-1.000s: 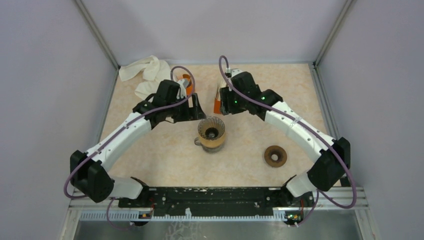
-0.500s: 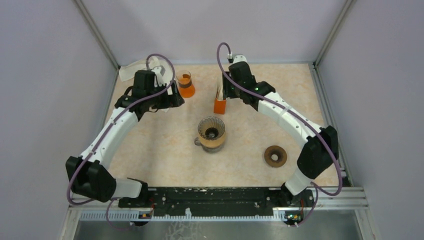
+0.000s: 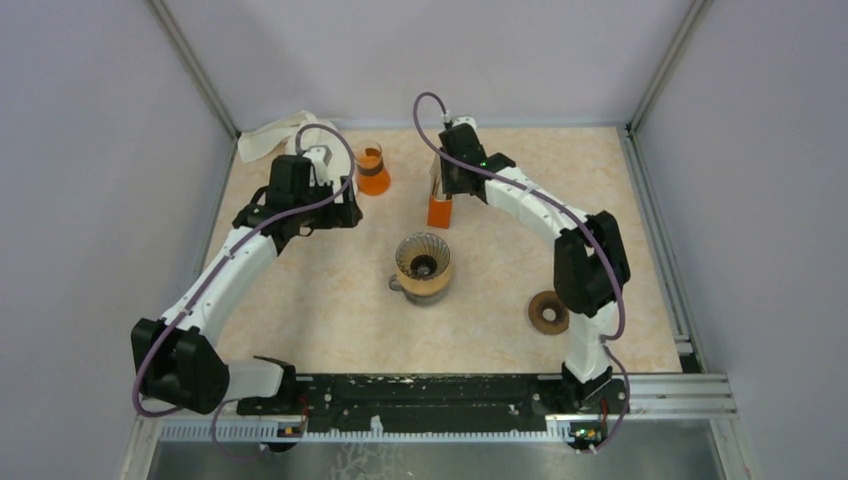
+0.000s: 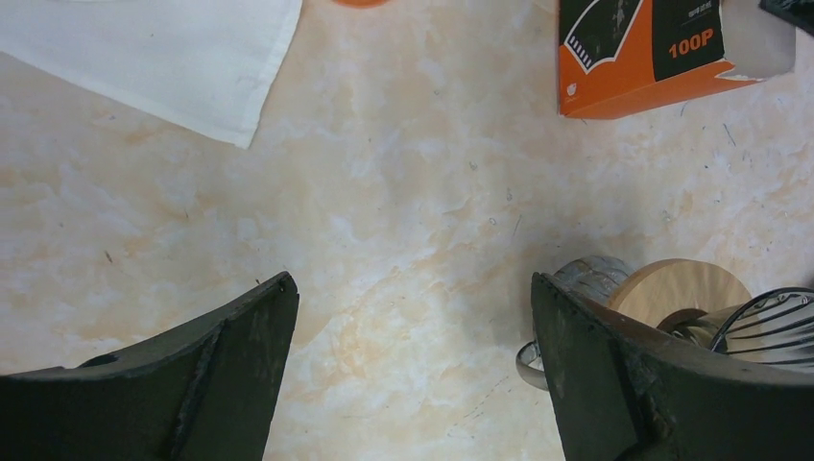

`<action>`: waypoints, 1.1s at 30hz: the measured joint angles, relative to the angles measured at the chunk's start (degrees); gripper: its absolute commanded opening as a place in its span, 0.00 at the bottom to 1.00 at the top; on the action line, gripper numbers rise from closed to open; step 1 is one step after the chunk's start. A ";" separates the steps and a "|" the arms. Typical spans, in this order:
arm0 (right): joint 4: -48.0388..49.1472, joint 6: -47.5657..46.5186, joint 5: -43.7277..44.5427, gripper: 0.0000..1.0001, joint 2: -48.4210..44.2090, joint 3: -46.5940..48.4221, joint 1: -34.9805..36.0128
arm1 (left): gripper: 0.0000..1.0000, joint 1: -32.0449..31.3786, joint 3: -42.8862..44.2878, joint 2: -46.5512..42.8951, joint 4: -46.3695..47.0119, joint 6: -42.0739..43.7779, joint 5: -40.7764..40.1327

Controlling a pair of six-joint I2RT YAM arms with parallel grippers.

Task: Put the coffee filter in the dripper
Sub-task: Pick up the coffee filter holder from the center of the board.

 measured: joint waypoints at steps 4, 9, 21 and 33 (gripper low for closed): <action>-0.33 0.00 -0.26 0.25 2.10 0.26 -0.07 | 0.95 0.20 0.00 -0.07 0.70 0.20 -0.20; -0.46 0.00 -0.76 0.10 3.02 0.28 -0.28 | 0.95 0.33 0.00 -0.11 0.81 0.24 -0.22; -1.81 0.07 -2.01 0.00 2.82 0.48 -0.33 | 0.96 0.90 -0.72 -0.28 0.90 0.26 -0.17; -5.57 -0.44 -2.89 0.00 -16.85 -13.27 -1.07 | 0.96 0.94 -0.94 -0.55 1.27 0.26 -0.52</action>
